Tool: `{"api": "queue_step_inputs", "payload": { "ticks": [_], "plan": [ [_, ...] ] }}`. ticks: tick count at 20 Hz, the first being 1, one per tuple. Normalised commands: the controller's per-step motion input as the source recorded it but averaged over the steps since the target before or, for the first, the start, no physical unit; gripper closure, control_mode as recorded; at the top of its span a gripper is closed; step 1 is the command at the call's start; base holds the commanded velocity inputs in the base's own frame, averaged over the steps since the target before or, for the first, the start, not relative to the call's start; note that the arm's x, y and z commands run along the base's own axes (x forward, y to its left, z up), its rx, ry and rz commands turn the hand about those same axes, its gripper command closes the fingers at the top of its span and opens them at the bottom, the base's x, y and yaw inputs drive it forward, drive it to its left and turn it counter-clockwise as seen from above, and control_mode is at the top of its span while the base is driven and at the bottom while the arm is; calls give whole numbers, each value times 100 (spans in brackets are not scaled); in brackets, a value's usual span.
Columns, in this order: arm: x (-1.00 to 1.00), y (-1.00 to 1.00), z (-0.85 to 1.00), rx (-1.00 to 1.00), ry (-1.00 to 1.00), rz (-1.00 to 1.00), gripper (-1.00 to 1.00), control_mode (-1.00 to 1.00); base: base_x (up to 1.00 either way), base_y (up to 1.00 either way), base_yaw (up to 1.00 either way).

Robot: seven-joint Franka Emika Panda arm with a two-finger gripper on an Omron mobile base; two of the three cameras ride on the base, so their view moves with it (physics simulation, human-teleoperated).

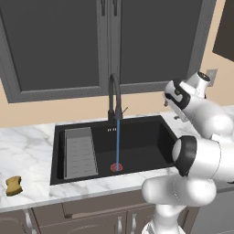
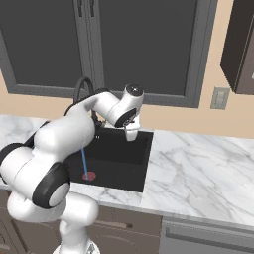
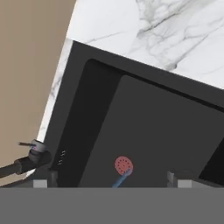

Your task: Soak the sponge with water for a few seconds and then drop it inside the sink.

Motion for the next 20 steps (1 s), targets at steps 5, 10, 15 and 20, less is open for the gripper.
{"api": "queue_step_inputs", "payload": {
  "ticks": [5,10,15,20],
  "plan": [
    [-29,12,0,0,4,10,-100,-100,0,0,0],
    [-21,22,0,0,0,17,-100,-100,0,0,0],
    [-29,19,0,0,0,24,-100,-100,0,0,0],
    [-31,8,0,-8,0,26,-100,-100,0,0,0]
  ]
}}
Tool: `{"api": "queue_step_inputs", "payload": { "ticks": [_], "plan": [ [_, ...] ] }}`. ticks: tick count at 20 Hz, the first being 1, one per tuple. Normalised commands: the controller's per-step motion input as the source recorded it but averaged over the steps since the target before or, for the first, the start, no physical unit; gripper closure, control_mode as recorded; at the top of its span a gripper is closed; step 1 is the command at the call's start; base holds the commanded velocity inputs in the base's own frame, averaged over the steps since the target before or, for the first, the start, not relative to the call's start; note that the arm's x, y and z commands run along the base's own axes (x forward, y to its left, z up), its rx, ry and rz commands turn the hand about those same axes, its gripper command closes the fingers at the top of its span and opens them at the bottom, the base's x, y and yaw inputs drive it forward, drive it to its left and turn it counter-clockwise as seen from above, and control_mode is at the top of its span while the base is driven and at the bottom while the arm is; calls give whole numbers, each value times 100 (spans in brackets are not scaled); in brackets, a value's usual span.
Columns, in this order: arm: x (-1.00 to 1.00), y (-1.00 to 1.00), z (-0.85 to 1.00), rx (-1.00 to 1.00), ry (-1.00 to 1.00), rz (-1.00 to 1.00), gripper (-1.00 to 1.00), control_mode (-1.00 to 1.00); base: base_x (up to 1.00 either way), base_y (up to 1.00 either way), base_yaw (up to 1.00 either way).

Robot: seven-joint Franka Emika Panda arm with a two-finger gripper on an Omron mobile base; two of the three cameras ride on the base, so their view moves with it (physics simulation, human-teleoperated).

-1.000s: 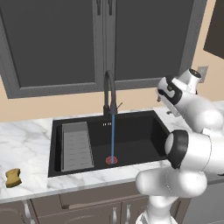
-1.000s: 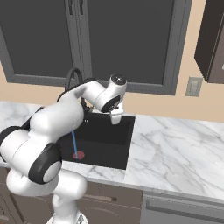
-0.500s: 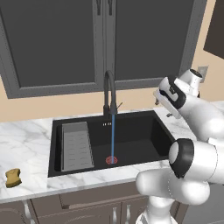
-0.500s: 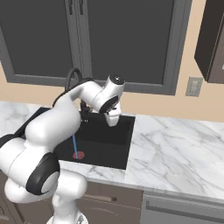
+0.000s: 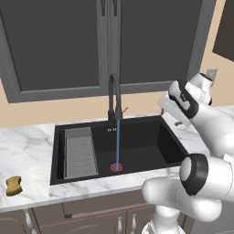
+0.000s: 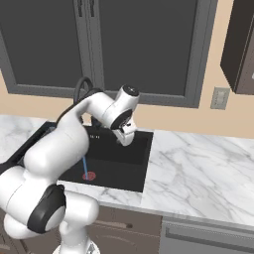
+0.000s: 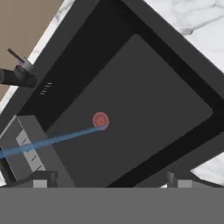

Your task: Soak the sponge with water for a few seconds and then drop it inside the sink.

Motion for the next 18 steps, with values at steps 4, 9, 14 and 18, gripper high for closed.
{"api": "queue_step_inputs", "payload": {
  "ticks": [4,9,14,18],
  "plan": [
    [-8,11,10,-19,0,28,-100,-100,0,0,0],
    [-3,21,24,-24,0,27,-100,-100,0,0,0],
    [-32,27,16,-6,0,22,-100,-100,0,0,0],
    [-36,13,0,0,-2,12,-100,-100,0,0,0]
  ]
}}
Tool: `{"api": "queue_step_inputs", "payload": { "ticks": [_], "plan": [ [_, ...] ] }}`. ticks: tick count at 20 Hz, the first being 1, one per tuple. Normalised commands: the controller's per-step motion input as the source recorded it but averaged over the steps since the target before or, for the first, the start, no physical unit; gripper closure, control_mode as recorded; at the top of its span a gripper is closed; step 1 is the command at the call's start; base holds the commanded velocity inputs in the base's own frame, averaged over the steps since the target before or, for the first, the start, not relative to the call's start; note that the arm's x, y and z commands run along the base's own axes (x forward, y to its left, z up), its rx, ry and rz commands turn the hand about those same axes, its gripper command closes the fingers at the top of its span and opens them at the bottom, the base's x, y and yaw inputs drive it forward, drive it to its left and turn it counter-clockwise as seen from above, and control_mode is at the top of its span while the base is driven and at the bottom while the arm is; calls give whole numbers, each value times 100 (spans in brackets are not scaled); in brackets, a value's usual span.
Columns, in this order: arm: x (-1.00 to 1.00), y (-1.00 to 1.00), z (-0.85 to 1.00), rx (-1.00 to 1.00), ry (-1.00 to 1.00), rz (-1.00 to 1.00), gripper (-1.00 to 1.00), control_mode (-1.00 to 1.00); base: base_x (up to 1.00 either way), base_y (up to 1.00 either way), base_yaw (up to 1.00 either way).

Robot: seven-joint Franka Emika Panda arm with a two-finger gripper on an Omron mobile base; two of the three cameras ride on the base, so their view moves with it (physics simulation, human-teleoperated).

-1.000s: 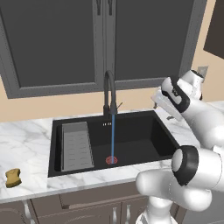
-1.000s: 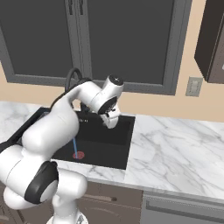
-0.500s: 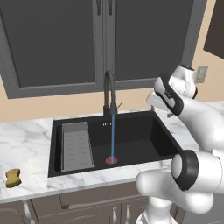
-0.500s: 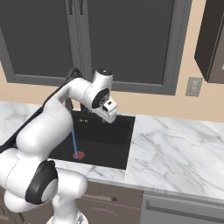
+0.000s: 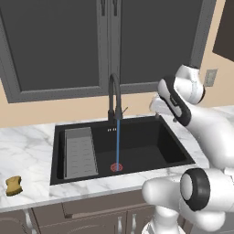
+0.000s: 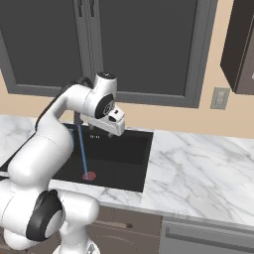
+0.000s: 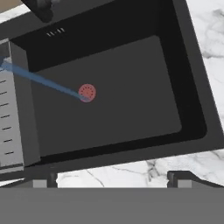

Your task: Soak the sponge with water for a few seconds and then drop it inside the sink.

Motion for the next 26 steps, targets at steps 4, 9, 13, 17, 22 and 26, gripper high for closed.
{"api": "queue_step_inputs", "payload": {
  "ticks": [4,9,13,17,22,26],
  "plan": [
    [-23,14,0,0,-1,9,-100,-100,0,0,0],
    [-29,20,4,0,-1,7,-100,-100,0,0,0],
    [-43,25,11,0,0,7,-100,-100,0,0,0],
    [-53,29,18,0,0,8,-100,-100,0,0,0],
    [-59,54,5,0,0,8,-100,-100,0,0,0],
    [-60,61,0,0,0,7,-100,-100,0,0,0]
  ]
}}
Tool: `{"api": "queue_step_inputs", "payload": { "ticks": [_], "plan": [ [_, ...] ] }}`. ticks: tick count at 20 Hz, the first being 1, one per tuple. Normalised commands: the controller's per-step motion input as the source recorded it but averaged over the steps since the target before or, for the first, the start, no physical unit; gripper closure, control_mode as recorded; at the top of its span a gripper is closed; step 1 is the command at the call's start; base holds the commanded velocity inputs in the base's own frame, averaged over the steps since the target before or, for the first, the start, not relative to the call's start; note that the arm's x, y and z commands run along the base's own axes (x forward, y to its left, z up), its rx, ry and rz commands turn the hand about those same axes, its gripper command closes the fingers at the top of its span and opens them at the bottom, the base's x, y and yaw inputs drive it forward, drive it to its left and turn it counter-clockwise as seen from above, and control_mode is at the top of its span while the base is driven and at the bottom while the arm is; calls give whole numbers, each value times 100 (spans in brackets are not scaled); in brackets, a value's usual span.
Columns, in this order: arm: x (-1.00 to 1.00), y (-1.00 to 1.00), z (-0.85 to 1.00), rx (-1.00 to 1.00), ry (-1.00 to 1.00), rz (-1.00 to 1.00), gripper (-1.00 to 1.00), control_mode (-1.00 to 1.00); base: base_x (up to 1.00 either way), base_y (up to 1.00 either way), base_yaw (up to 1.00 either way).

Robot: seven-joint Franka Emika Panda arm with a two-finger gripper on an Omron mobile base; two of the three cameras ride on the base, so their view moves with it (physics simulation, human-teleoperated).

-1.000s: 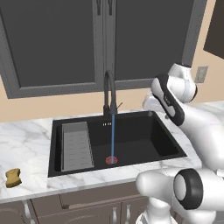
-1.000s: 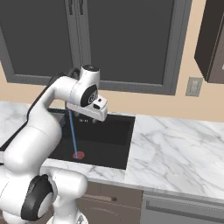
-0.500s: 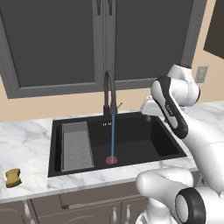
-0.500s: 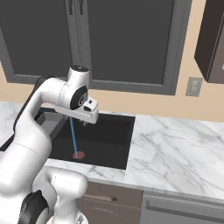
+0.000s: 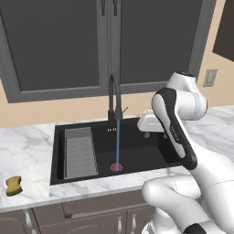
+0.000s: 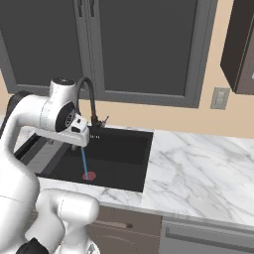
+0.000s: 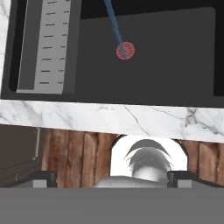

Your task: Soak the sponge with water for a few seconds and then drop it inside the sink.

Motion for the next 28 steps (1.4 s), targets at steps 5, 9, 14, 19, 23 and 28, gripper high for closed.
{"api": "queue_step_inputs", "payload": {
  "ticks": [5,9,14,19,23,28],
  "plan": [
    [-48,60,0,0,0,5,-100,-100,0,0,0],
    [-4,55,-4,0,-3,2,-100,-100,0,0,0],
    [14,59,-11,0,-2,0,-100,-100,0,0,0],
    [24,60,-10,0,0,0,-100,-100,0,0,0],
    [37,65,-8,0,0,0,-100,-100,0,0,0],
    [44,68,-8,-2,0,0,-100,-100,0,0,0]
  ]
}}
